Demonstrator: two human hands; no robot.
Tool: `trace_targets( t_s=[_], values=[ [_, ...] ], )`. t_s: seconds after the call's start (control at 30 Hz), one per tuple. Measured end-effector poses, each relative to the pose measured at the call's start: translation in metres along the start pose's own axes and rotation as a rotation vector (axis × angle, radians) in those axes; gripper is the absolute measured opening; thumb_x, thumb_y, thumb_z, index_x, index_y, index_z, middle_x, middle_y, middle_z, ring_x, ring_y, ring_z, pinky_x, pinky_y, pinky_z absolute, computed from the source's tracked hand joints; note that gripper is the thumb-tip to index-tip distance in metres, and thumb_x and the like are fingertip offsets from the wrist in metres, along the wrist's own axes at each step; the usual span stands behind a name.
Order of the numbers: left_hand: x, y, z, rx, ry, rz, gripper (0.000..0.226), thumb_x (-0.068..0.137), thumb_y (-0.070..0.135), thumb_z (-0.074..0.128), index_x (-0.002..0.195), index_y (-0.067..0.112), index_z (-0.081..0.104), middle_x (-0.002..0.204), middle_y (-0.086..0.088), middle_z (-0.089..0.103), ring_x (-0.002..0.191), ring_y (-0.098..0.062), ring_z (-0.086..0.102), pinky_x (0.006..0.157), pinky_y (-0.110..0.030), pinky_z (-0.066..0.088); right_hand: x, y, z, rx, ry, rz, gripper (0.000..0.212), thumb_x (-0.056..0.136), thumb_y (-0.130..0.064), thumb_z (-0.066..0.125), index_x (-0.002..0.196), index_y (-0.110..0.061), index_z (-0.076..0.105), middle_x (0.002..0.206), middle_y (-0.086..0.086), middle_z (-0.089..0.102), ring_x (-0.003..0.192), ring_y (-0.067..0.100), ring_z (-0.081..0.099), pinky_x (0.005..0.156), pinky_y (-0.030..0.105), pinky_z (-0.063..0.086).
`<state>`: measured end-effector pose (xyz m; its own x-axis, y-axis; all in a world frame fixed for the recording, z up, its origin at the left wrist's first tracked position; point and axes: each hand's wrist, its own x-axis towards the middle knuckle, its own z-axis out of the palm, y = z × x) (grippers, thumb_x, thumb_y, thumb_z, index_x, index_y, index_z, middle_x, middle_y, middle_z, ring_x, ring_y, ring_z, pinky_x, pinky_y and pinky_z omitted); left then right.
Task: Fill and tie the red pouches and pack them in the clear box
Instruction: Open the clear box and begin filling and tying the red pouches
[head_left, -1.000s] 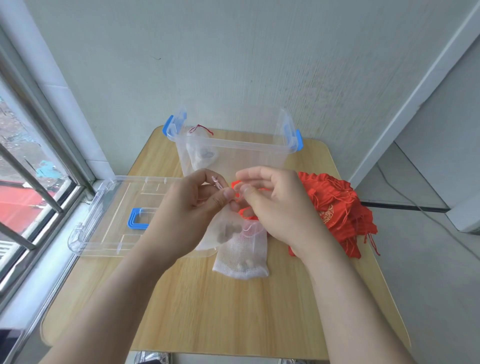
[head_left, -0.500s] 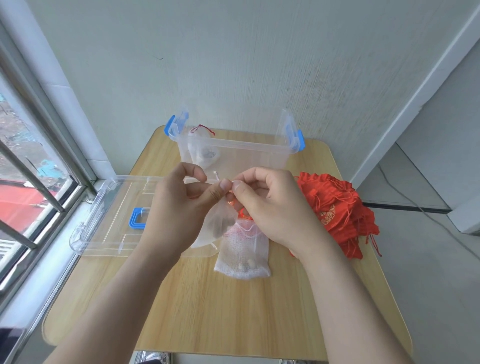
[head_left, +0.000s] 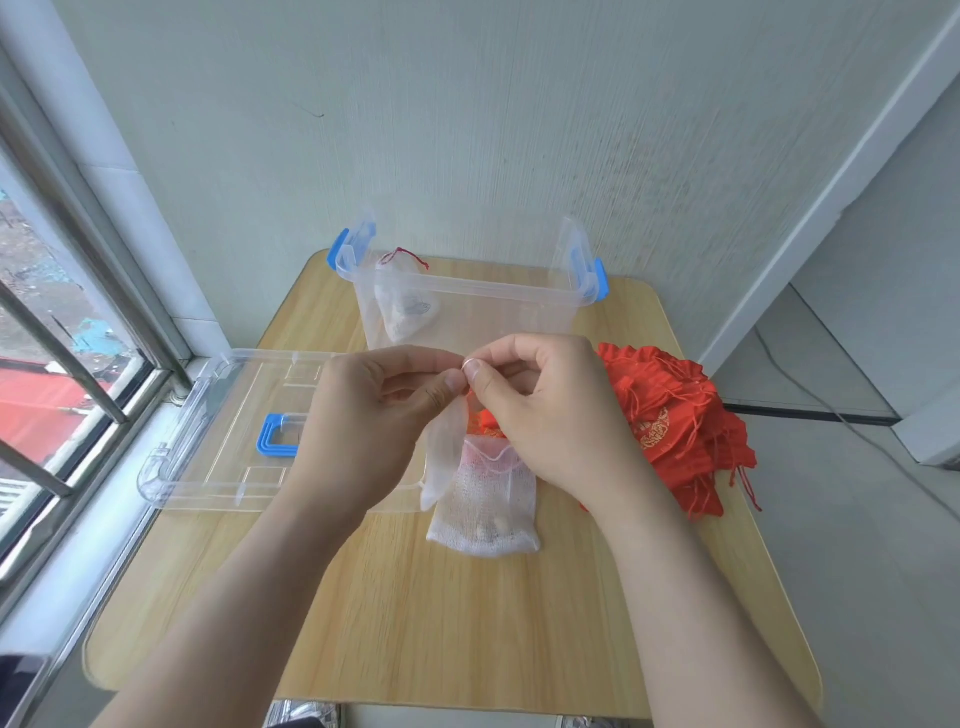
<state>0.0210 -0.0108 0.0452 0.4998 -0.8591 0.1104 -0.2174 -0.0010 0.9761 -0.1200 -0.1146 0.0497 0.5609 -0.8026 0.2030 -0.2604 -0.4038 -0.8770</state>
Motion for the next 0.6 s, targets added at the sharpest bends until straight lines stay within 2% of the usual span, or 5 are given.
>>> trace_targets(
  t_s=[0.1,0.27,0.4,0.47,0.6],
  values=[
    [0.0012,-0.0024,0.0018,0.013,-0.001,-0.025,0.009,0.096,0.020,0.077,0.102,0.020,0.082,0.094,0.006,0.082,0.096,-0.009,0.078,0.092,-0.032,0.060,-0.0004,0.0003,-0.0005,-0.021,0.013,-0.012,0.006,0.095,-0.017,0.078,0.092,-0.018,0.083,0.074,-0.009,0.078,0.070,0.004,0.076,0.067,0.026,0.061],
    [0.0014,-0.0051,0.0072,0.032,-0.002,-0.057,0.010,0.101,0.022,0.071,0.099,0.020,0.081,0.091,0.007,0.082,0.093,-0.006,0.077,0.082,-0.016,0.057,-0.0017,-0.0011,0.0032,-0.066,0.064,-0.072,0.008,0.091,-0.012,0.082,0.088,-0.019,0.083,0.073,-0.010,0.078,0.068,0.001,0.075,0.068,0.028,0.064],
    [0.0038,-0.0057,0.0094,-0.034,-0.086,-0.157,0.019,0.107,0.023,0.061,0.100,0.014,0.076,0.094,0.003,0.080,0.088,-0.010,0.076,0.078,-0.019,0.054,-0.0006,-0.0013,0.0036,0.015,0.075,-0.001,0.009,0.092,-0.006,0.081,0.090,-0.015,0.081,0.073,-0.004,0.078,0.067,0.007,0.077,0.069,0.033,0.066],
    [0.0057,-0.0061,0.0071,-0.140,-0.152,-0.218,0.020,0.108,0.023,0.058,0.101,0.011,0.073,0.096,-0.002,0.078,0.090,-0.015,0.074,0.085,-0.028,0.053,-0.0010,-0.0034,0.0015,0.120,0.041,0.076,0.010,0.094,-0.003,0.077,0.093,-0.012,0.081,0.075,0.001,0.079,0.069,0.012,0.078,0.067,0.032,0.065],
    [0.0073,-0.0096,-0.0002,-0.229,-0.248,-0.236,0.027,0.108,0.026,0.057,0.111,0.003,0.071,0.110,-0.019,0.075,0.112,-0.035,0.072,0.113,-0.052,0.045,-0.0025,-0.0083,-0.0021,0.245,-0.016,0.120,0.013,0.098,0.002,0.070,0.099,-0.006,0.079,0.079,0.003,0.079,0.071,0.012,0.078,0.062,0.020,0.059]
  ],
)
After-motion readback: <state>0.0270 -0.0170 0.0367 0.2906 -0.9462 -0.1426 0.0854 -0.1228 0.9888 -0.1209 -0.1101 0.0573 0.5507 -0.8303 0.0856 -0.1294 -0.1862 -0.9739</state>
